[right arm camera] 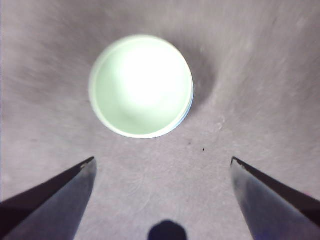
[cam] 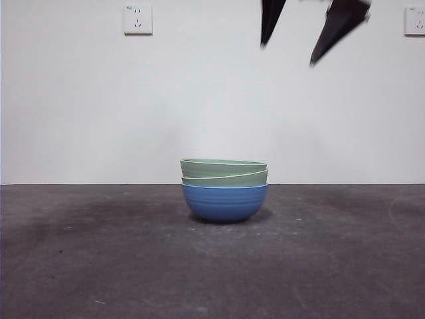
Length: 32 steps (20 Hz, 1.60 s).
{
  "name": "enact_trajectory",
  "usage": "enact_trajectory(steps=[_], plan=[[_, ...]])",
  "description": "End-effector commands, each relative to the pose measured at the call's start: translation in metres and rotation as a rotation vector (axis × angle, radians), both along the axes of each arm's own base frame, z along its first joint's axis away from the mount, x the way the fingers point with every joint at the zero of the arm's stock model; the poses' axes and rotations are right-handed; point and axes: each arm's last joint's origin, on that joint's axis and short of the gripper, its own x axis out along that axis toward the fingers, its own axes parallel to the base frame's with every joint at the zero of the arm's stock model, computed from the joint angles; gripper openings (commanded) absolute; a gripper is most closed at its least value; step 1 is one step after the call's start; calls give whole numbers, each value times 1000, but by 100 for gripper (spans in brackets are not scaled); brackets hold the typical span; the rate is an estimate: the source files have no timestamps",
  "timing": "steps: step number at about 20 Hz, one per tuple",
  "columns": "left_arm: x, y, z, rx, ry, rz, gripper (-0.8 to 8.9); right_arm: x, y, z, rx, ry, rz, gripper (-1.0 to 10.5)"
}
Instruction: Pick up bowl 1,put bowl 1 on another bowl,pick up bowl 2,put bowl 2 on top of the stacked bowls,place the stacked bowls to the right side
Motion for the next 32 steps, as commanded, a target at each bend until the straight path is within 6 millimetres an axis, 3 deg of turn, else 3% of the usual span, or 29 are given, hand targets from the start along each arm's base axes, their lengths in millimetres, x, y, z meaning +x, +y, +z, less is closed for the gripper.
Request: enact_trajectory(steps=[1, 6, 12, 22, 27, 32], plan=[[-7, 4, 1, 17, -1, 1, 324, 24, 12, -34, -17, 78, -30, 447], [-13, 7, -1, 34, 36, 0, 324, 64, 29, -102, -54, 188, -65, 447], [-13, 7, -1, 34, 38, 0, 324, 89, 29, -148, -21, 259, -87, 441], [-13, 7, -1, 34, 37, 1, 324, 102, 27, -177, 10, 314, -95, 423], [-12, 6, 0, 28, 25, 1, 324, 104, 29, -176, 23, 292, -91, 158], [-12, 6, 0, 28, 25, 1, 324, 103, 29, -177, 36, 308, -86, 121]])
